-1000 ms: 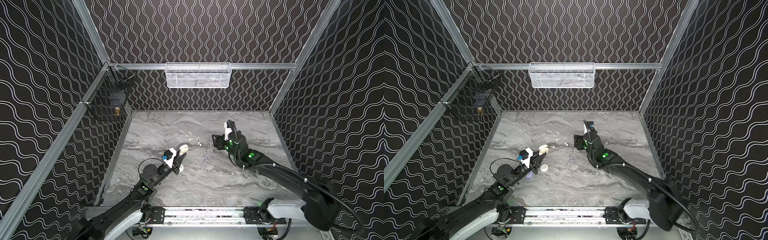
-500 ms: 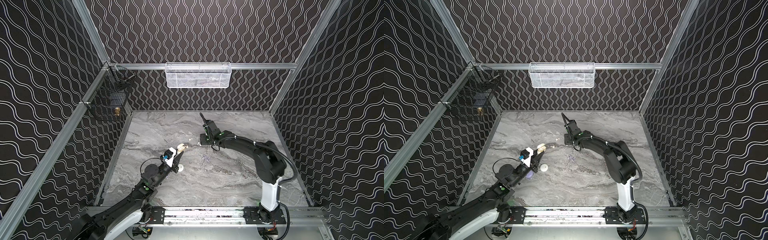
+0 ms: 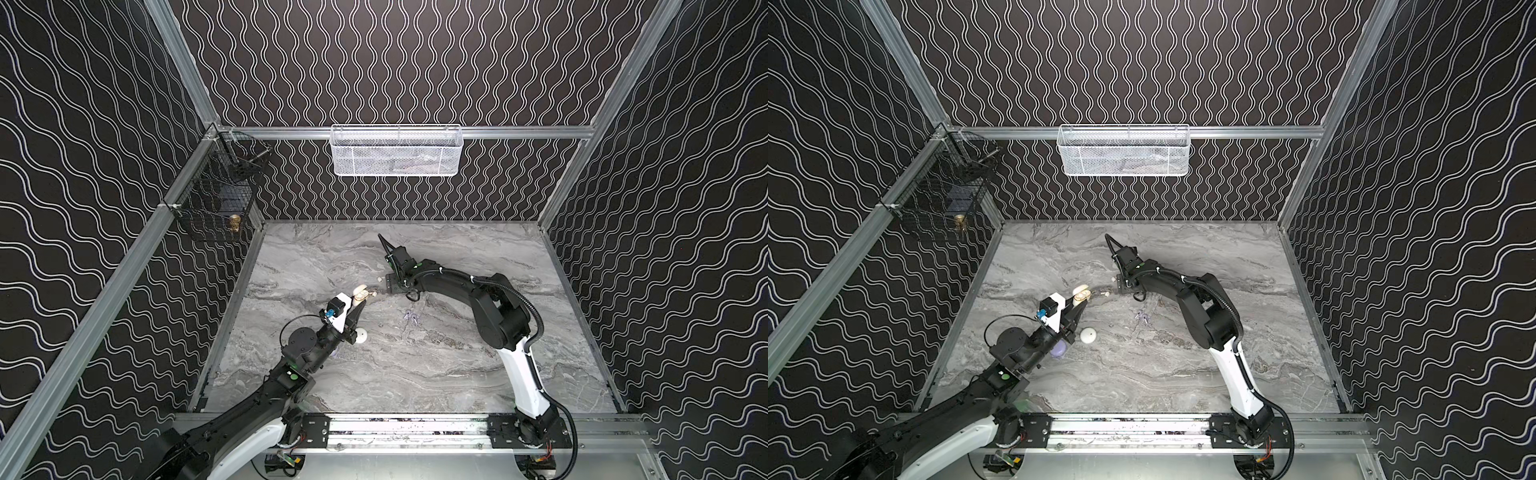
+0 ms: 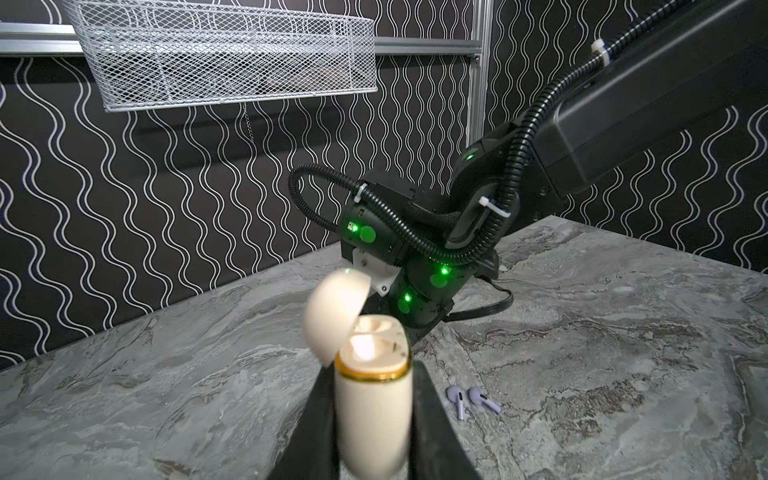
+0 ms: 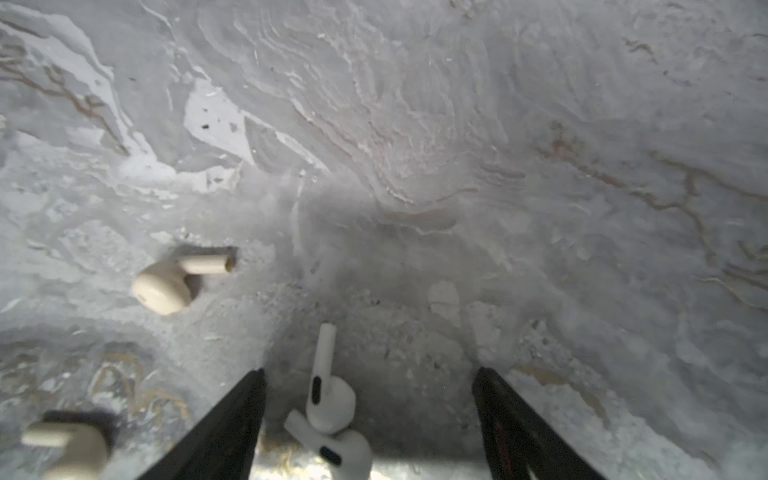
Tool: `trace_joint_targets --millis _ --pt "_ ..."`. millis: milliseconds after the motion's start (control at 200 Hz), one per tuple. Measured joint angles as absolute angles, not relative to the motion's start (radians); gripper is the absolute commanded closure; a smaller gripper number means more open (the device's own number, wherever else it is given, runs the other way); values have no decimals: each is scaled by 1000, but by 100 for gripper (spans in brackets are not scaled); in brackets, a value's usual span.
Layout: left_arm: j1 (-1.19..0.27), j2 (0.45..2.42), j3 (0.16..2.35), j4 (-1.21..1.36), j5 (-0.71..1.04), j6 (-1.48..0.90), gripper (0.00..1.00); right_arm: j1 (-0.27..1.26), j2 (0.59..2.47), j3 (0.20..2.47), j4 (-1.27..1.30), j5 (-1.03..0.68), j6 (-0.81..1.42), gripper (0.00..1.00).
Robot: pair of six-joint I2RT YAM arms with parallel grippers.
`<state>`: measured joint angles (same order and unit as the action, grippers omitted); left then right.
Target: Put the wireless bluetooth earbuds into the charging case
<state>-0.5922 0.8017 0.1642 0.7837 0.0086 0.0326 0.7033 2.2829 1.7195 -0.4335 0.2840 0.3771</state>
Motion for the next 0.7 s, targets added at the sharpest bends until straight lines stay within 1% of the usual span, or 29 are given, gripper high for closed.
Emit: trace_joint_targets --millis 155,480,701 --pt "-592 803 164 783 8 33 100 705 2281 1713 -434 312 381 20" --pt "-592 797 165 770 5 33 100 705 2166 1536 -411 366 373 21" --pt "-592 788 165 759 2 33 100 685 2114 1459 -392 377 366 26"
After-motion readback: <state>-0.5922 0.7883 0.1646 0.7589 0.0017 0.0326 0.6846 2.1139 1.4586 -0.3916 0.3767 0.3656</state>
